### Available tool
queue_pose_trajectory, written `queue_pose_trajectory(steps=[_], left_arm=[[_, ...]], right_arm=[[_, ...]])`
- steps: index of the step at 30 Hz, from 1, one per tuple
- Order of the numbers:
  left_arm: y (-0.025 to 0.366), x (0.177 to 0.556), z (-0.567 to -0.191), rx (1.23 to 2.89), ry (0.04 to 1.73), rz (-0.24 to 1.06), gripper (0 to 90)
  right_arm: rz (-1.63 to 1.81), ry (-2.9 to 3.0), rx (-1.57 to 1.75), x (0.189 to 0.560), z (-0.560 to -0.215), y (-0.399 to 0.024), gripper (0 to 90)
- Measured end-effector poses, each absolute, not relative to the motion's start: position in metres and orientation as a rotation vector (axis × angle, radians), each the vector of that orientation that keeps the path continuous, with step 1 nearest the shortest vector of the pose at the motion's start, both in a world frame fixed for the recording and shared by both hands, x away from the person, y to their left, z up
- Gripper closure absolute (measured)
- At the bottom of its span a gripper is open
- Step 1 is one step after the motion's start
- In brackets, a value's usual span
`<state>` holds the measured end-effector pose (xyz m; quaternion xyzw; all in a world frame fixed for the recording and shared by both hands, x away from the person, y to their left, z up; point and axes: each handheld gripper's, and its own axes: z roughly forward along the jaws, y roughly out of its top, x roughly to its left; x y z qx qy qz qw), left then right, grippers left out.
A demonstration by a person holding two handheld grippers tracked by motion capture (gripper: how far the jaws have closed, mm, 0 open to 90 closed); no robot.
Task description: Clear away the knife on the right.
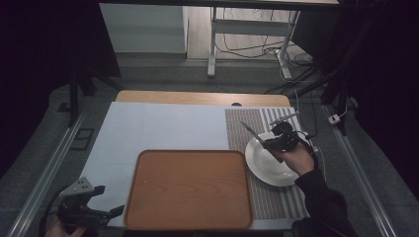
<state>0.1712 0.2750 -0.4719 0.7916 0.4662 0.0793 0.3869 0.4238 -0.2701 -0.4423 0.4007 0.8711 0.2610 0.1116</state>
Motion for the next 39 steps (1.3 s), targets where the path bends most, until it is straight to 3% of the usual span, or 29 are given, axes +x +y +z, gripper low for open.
queue_pose_trajectory(steps=[20,39], left_arm=[[0.274,0.172,-0.472,2.020,1.188,0.205,0.9],[0.274,0.172,-0.472,2.022,1.187,0.205,0.9]], right_arm=[[0.804,2.645,1.036,0.368,-0.443,-0.242,77.2],[0.792,2.773,0.812,0.318,-0.455,-0.185,77.2]])
